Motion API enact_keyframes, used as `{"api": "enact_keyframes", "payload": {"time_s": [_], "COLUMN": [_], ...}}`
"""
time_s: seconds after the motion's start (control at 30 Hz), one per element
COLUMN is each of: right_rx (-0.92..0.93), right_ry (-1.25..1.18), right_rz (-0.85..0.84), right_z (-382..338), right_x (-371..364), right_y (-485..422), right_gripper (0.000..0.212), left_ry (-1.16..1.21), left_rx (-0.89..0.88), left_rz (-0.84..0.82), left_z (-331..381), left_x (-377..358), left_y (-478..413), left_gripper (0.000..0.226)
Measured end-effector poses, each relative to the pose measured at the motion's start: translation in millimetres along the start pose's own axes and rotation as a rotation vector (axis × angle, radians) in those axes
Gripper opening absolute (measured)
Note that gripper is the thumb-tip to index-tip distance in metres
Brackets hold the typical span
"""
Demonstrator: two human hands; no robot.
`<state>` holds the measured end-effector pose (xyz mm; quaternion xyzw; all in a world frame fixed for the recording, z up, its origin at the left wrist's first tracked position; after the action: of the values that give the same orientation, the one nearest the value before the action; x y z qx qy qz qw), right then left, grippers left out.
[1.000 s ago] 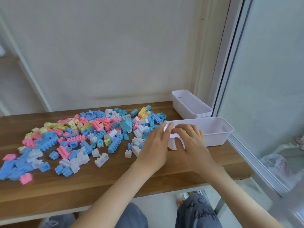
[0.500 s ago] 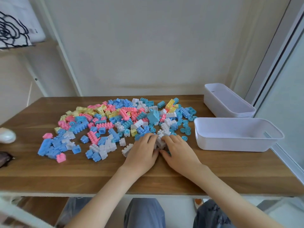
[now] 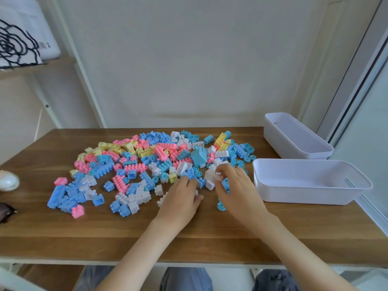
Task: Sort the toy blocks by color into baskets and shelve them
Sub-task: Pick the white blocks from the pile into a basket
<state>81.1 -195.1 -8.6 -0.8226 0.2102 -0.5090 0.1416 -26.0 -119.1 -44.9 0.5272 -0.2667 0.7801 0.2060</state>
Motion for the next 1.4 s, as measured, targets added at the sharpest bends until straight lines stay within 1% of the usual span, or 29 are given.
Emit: {"api": "enact_keyframes", "payload": {"time_s": [0.07,0.13,0.27,0.3,0.33,0.43,0.47,0.53,0.6,0.73,0.83,0.9,0.97,1.03,1.1,1.17,1.23,1.3,1.33,1.4], "right_rx": [-0.027,-0.065,-0.153,-0.181,-0.217,-0.387,-0.442,-0.479,-0.453,-0.397,-0.341,-0.281,-0.192,-0.094,0.006,0.042,0.052,0.042,0.038,0.039], "right_ry": [-0.016,0.017,0.097,0.123,0.160,0.326,0.344,0.310,0.283,0.265,0.285,0.272,0.237,0.202,0.181,0.131,0.173,0.247,0.268,0.290], "right_rz": [0.083,0.157,0.282,0.277,0.238,0.004,-0.045,-0.030,0.019,0.104,0.084,0.137,0.178,0.114,-0.041,-0.216,-0.345,-0.397,-0.406,-0.426], "right_z": [1.2,10.9,47.9,57.9,68.0,96.0,101.8,106.8,104.5,90.6,80.2,66.6,45.2,23.2,5.5,-0.9,2.0,6.3,8.3,10.2], "right_x": [23.0,45.6,84.5,90.1,92.3,87.5,87.0,89.2,93.5,99.9,91.9,85.8,72.9,51.0,21.1,-6.8,-25.1,-35.3,-38.1,-44.2], "right_y": [-1.4,-0.5,7.0,8.8,10.7,18.7,21.9,25.4,25.4,26.0,28.3,28.9,23.9,14.7,3.2,-7.3,-15.7,-23.5,-26.4,-31.6], "right_gripper": [0.026,0.024,0.021,0.019,0.019,0.030,0.033,0.033,0.030,0.031,0.040,0.044,0.044,0.045,0.051,0.064,0.076,0.074,0.069,0.061], "left_ry": [0.019,0.059,0.198,0.254,0.314,0.450,0.473,0.503,0.508,0.379,0.406,0.373,0.284,0.166,0.068,0.014,-0.073,-0.137,-0.153,-0.196], "left_rx": [0.020,0.033,-0.046,-0.067,-0.085,-0.121,-0.133,-0.153,-0.168,-0.191,-0.214,-0.234,-0.162,-0.012,0.146,0.298,0.406,0.446,0.436,0.383], "left_rz": [-0.035,-0.031,0.065,0.072,0.064,0.003,-0.009,-0.027,-0.056,-0.157,-0.098,-0.051,0.014,0.106,0.153,0.103,0.020,-0.028,-0.050,-0.097], "left_z": [4.4,12.8,45.3,55.3,65.8,98.8,109.6,129.6,147.0,165.1,150.4,127.3,88.3,44.2,5.5,-22.9,-38.8,-48.6,-50.8,-52.0], "left_x": [1.9,8.8,32.4,36.8,38.7,36.0,34.2,29.6,21.8,4.3,11.1,17.6,24.7,35.7,44.0,44.7,40.0,35.1,31.6,25.0], "left_y": [-2.1,-5.0,-11.4,-13.2,-15.8,-26.4,-30.5,-38.5,-46.1,-47.7,-33.8,-21.9,-10.6,-1.0,9.0,17.7,24.7,30.4,31.2,31.0], "left_gripper": [0.034,0.034,0.031,0.031,0.030,0.030,0.029,0.031,0.035,0.041,0.039,0.038,0.038,0.040,0.042,0.049,0.060,0.067,0.067,0.059]}}
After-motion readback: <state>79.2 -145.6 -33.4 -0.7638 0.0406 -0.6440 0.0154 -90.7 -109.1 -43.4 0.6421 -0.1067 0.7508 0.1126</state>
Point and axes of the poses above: each hand's wrist, its own y-axis away from the middle knuckle, its own x-axis out of the back of the hand, z = x × y, the point moved 7 cm from there along -y, towards the middle knuckle, and after that the axes turned 6 degrees about x, right-handed, at the moved point
